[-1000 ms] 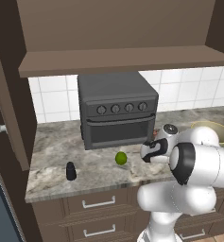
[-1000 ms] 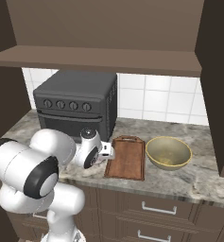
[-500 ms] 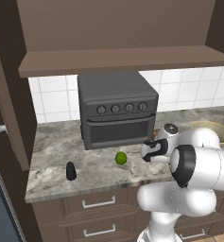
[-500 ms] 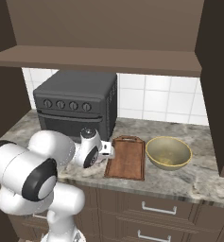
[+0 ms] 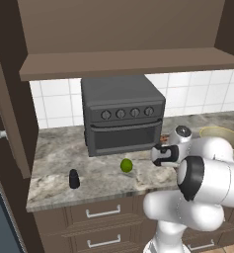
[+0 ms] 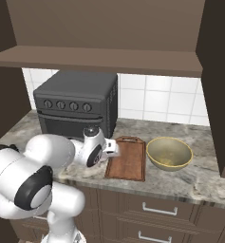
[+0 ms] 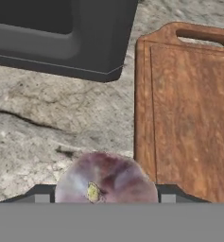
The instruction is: Open the cabinet. Place the bowl and condiment on the counter. Then place the lime and garlic on the cutting board.
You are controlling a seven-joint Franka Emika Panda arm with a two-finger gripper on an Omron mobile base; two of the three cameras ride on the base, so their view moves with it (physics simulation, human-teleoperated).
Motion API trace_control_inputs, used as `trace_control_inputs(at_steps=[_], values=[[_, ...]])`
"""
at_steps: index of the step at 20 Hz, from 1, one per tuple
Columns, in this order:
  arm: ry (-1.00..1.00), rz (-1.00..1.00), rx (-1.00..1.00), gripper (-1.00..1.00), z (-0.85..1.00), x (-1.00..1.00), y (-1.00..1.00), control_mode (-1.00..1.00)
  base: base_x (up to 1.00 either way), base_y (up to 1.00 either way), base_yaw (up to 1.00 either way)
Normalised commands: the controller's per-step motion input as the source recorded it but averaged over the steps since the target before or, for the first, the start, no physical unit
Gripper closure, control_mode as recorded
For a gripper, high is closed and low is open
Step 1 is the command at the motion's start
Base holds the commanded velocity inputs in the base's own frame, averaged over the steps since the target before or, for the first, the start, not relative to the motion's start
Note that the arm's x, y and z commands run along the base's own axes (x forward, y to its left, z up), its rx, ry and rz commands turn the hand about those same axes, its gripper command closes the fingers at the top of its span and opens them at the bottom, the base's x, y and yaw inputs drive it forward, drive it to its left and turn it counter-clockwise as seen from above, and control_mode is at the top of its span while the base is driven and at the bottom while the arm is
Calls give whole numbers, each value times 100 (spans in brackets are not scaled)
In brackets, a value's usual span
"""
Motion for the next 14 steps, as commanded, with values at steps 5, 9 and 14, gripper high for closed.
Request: trace_control_inputs(at_steps=[5,9,14], values=[[0,-4,-10,100,0,1,-32,-100,0,0,0],[0,-2,-5,100,0,12,-38,-100,0,0,0],[0,3,8,100,0,18,-42,-100,0,0,0]])
